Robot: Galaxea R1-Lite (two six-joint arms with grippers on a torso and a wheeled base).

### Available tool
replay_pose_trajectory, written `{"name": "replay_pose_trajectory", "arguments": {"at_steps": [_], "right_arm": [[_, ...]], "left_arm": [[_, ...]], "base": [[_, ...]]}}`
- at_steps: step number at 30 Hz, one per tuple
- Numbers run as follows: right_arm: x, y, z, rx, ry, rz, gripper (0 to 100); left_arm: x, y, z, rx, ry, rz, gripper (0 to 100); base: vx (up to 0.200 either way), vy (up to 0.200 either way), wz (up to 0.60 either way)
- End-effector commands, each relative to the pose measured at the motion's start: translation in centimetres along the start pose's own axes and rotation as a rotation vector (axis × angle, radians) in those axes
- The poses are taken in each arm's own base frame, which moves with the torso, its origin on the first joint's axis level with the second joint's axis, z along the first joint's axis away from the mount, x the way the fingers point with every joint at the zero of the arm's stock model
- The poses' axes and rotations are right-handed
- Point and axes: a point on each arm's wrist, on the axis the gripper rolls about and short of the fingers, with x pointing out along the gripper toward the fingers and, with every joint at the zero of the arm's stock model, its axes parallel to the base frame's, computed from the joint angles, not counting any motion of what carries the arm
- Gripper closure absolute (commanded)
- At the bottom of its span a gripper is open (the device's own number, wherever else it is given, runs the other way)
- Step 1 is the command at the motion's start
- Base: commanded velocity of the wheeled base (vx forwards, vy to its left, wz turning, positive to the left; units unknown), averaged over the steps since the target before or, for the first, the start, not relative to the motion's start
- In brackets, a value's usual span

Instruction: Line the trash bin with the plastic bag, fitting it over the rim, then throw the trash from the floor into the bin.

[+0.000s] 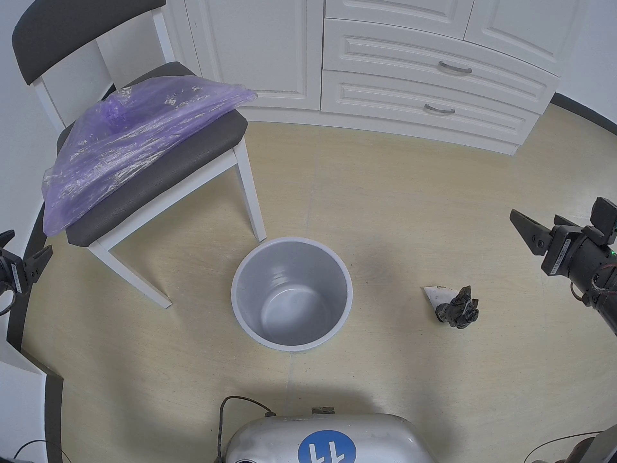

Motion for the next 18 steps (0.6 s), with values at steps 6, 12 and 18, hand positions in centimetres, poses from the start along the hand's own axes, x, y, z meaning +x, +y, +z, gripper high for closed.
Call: {"name": "replay_pose_trajectory", "arguments": {"at_steps": [6,12,18], "right_arm": [[1.0,0.4,-0.6,-0.001,0.033,0.001,0],[0.8,0.4,-0.7,-0.003,0.035,0.007,0],[0.7,0.3,-0.9,-0.005,0.041,0.009,0]], "left_arm": [[4.7,2.8,-3.7,-0.055,0.081,0.012,0],[6.3,3.4,-4.1,-0.045,0.014,0.043,0],[7.5,3.7,-3.9,-0.095,-0.008,0.105,0]], "base": [[0.000,0.000,0.00],[0.000,0.000,0.00],[0.000,0.000,0.00]]}}
